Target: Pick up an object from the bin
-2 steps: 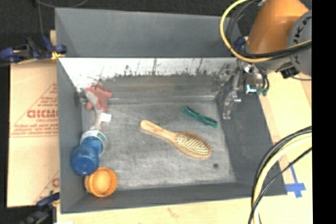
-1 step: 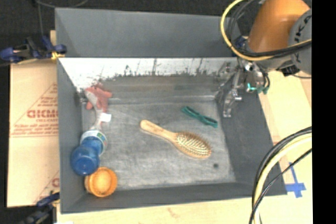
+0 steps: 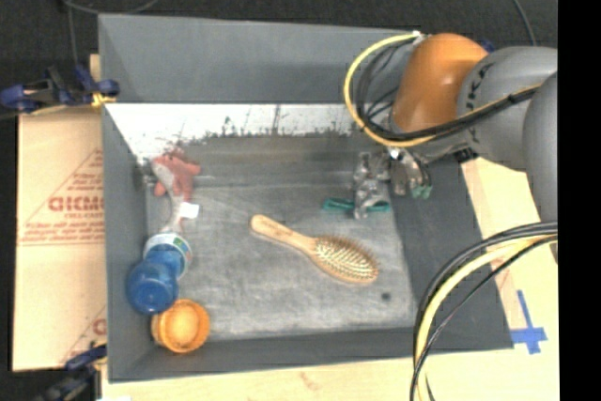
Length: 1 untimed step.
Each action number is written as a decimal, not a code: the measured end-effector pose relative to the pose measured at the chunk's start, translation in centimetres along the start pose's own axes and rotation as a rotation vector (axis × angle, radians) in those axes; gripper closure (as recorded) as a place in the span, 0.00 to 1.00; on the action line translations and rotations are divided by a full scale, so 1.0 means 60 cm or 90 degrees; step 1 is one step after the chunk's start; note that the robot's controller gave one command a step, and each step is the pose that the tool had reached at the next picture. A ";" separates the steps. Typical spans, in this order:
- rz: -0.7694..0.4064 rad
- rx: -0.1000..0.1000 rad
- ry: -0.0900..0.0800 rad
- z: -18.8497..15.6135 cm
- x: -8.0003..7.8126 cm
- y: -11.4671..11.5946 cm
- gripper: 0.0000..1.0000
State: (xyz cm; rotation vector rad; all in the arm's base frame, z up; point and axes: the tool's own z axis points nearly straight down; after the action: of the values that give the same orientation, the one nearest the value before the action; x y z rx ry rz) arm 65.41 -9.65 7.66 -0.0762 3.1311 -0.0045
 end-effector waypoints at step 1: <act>0.000 0.000 0.000 0.000 0.000 0.000 1.00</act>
Offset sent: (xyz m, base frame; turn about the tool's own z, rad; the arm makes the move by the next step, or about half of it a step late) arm -0.0120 0.0386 0.1037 0.0008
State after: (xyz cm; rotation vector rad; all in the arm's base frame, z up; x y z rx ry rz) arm 65.41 -9.66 7.66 -0.0766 3.1311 -0.0050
